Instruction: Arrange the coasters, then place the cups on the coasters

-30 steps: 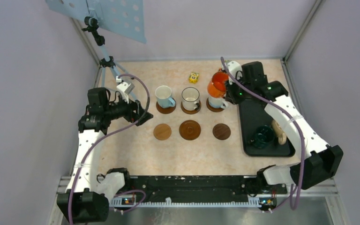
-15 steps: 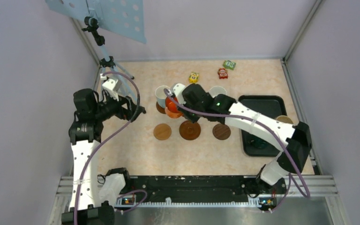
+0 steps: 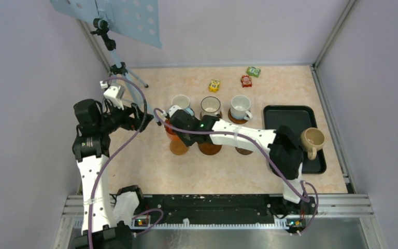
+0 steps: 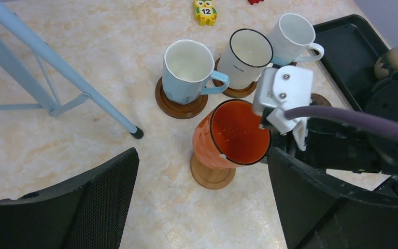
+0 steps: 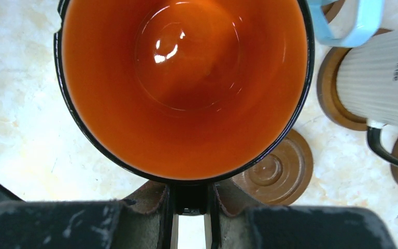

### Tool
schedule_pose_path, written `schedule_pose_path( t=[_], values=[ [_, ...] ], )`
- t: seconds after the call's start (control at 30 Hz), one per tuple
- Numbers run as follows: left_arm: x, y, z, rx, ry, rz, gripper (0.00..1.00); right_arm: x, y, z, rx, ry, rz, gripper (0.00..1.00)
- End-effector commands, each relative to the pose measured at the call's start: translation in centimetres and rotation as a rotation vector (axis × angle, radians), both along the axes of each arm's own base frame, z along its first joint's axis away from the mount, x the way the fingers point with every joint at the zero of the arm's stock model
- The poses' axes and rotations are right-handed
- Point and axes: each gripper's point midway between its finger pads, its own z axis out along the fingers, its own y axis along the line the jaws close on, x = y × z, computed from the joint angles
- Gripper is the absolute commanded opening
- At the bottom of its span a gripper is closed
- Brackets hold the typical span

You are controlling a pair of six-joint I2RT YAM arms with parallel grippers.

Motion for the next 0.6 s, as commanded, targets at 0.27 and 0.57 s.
schedule_pose_path(
  t=[0.27, 0.57],
  values=[
    [1.3, 0.1, 0.2, -0.015, -0.014, -0.016, 0.99, 0.3, 4.1, -0.9, 0.092, 0.020, -0.081, 0.00],
    [1.2, 0.0, -0.3, -0.014, -0.007, -0.026, 0.99, -1.1, 3.7, -2.0, 0.089, 0.053, -0.079, 0.00]
  ],
)
